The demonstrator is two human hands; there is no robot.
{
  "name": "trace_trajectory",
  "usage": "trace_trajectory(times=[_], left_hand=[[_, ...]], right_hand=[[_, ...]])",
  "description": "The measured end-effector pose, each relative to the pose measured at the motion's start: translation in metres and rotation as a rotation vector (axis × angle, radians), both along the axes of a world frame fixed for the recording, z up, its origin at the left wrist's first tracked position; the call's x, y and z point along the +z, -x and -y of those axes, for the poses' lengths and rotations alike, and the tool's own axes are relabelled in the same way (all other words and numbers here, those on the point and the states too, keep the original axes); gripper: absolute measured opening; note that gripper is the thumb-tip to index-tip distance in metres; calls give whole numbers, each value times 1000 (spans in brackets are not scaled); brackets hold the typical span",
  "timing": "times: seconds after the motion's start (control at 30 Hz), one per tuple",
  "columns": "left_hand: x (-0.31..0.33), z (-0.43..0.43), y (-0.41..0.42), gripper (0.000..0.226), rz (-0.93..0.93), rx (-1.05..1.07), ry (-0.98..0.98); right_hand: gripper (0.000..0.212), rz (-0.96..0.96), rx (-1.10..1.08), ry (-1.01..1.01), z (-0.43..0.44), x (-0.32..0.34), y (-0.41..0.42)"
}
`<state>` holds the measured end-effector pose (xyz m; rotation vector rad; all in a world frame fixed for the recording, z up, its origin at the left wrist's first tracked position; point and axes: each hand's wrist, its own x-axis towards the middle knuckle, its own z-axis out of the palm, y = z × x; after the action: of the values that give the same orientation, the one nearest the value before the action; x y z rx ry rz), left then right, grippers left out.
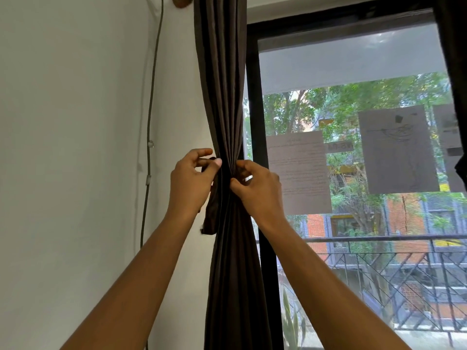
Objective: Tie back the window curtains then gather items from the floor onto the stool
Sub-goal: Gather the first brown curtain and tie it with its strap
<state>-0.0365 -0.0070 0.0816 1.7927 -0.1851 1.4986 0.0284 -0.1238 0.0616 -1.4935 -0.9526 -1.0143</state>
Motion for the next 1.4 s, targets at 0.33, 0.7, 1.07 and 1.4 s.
trace_trajectory(times=[0.33, 0.7, 1.07, 1.4], left_hand=[[16, 1, 0, 22, -137, -132, 50], [33, 0, 2, 34, -341, -318, 203], [53, 13, -4, 27, -470, -150, 54], [71, -4, 22, 24, -706, -525, 166]], right_hand=[[31, 66, -2, 3, -1, 0, 3], [31, 83, 30, 153, -8, 3, -5], [38, -152, 428, -29, 16, 12, -32], [37, -300, 435, -64, 14, 24, -41]])
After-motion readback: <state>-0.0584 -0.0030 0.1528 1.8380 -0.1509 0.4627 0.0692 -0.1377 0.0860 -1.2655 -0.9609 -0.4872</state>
